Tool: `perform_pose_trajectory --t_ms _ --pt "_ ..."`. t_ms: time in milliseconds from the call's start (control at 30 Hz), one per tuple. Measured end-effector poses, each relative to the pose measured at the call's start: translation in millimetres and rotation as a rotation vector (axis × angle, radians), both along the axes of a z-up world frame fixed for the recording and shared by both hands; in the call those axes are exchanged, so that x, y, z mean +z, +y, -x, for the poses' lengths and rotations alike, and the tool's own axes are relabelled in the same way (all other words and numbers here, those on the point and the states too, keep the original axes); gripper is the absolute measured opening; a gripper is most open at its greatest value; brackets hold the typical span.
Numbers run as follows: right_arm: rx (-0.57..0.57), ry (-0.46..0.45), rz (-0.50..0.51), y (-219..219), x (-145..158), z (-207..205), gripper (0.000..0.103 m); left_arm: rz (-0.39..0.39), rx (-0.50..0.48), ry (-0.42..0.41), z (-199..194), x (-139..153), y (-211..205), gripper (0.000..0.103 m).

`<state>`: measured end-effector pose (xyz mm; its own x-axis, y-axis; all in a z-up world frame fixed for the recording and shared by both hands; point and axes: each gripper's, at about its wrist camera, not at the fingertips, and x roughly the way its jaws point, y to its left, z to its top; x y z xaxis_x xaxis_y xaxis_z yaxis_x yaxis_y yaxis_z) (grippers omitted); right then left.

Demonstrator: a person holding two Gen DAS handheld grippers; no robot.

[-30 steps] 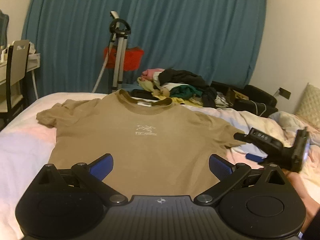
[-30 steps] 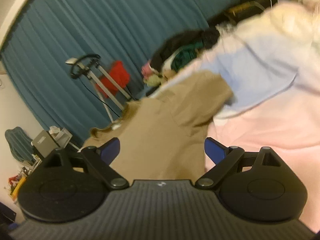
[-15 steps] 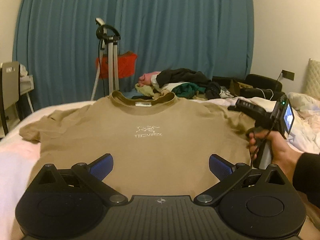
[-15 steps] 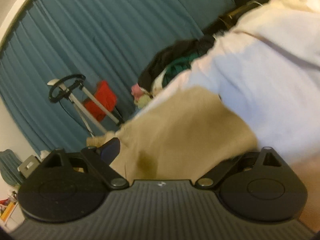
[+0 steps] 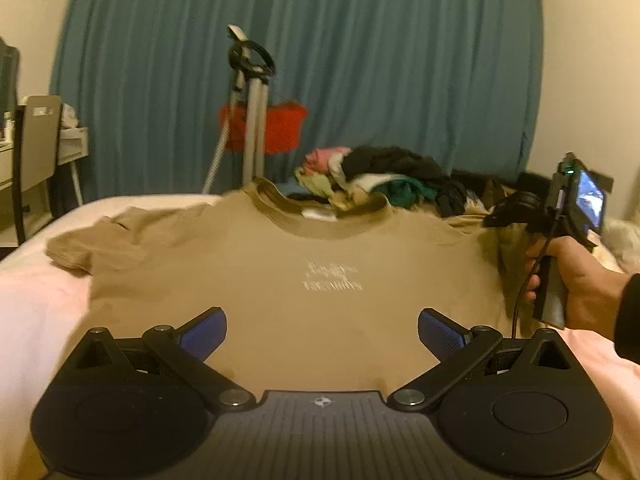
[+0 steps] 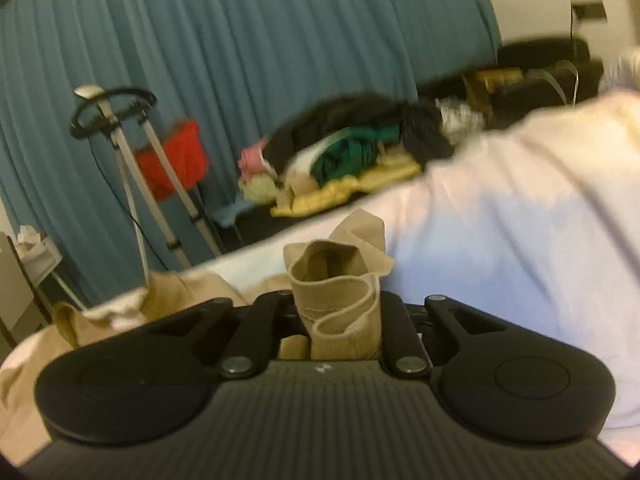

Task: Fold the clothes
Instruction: 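Grasp the shirt side with the right gripper and fold it over the body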

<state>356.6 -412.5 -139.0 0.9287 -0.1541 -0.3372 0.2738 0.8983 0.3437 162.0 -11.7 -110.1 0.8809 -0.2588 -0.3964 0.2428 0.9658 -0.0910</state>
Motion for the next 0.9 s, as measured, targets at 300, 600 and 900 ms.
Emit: perform_pose_trajectory --t_ms 300,600,900 --pt "0.01 -0.046 0.2 92.0 86.3 15.8 0.013 0.066 0.156 -0.024 14.1 47.3 56.6 0.103" --pt "0.14 0.054 0.452 236.0 55.4 -19.5 0.013 0.196 0.325 0.092 -11.7 46.1 135.0 0.103" --pt "0.279 0.2 0.445 295.4 -5.0 -61.3 0.034 0.178 0.364 0.163 -34.8 17.8 150.0 0.103"
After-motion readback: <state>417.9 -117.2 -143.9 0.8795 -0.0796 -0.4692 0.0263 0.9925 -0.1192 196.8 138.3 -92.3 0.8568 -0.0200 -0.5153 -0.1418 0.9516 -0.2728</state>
